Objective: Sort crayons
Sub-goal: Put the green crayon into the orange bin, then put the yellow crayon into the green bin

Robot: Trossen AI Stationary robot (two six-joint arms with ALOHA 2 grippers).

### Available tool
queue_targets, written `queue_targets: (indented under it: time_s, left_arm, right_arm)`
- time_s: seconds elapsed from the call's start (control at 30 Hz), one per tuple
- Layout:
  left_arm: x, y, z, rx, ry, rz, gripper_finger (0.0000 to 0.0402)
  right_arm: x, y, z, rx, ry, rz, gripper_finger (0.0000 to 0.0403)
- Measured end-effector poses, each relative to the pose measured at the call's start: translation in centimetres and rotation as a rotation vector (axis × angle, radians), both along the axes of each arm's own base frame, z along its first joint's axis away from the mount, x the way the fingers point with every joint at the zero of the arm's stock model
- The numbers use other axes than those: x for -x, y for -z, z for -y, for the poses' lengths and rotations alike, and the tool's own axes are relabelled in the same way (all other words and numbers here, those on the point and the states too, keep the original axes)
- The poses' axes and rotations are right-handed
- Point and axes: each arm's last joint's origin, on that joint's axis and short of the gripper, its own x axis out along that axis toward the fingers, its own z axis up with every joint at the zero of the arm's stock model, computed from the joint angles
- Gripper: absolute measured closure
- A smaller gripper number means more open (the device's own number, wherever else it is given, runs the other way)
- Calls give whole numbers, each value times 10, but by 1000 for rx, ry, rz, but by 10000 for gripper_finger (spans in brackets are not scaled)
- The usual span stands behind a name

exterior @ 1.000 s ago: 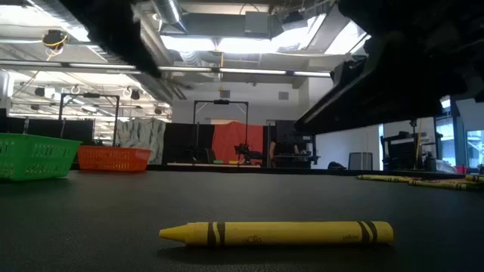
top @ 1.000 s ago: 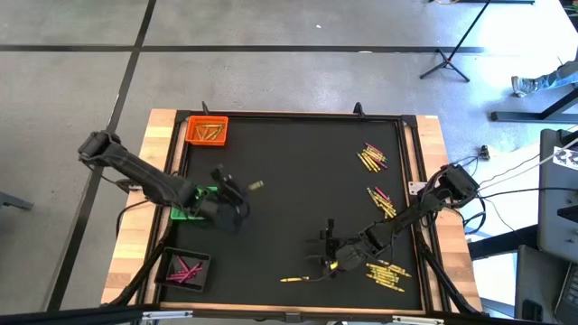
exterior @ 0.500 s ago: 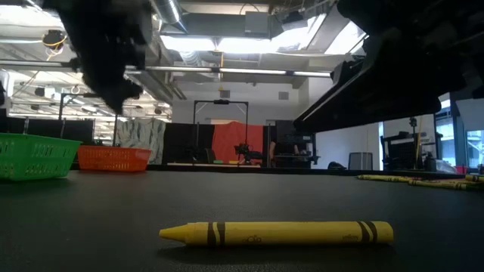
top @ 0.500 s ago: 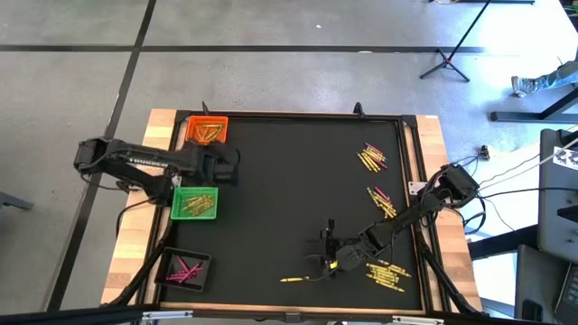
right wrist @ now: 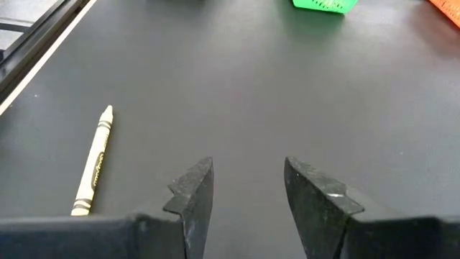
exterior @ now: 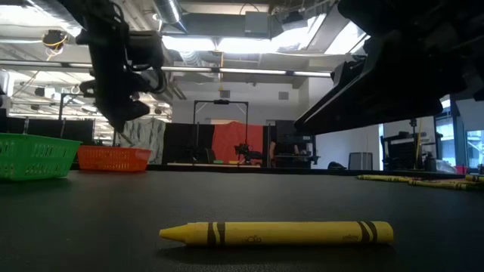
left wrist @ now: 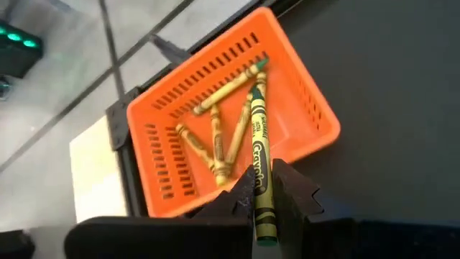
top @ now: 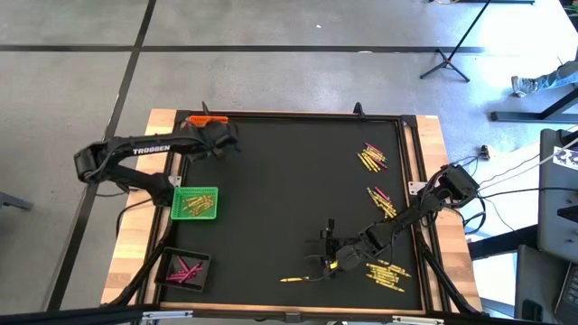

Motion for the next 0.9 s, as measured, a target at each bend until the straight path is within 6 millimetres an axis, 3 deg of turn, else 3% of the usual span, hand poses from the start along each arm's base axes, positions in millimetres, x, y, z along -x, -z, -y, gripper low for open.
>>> queue_targets:
  time_s: [0.2, 0.5, 0.7, 0.9]
  left_arm:
    - [9, -1, -16, 4, -42, -1, 382]
    - [10, 0, -19, 48, -47, 40, 303]
    - [-14, -1, 3, 105, 153, 132, 292]
    - [-46, -5, 44, 162, 429, 276, 293]
  right_arm:
    - [0, 0, 0, 0, 0, 0, 233]
    - [0, 0, 0, 0, 0, -1, 233]
    - [0, 0, 0, 0, 0, -1, 233]
    - [0, 0, 0, -1, 0, -1, 233]
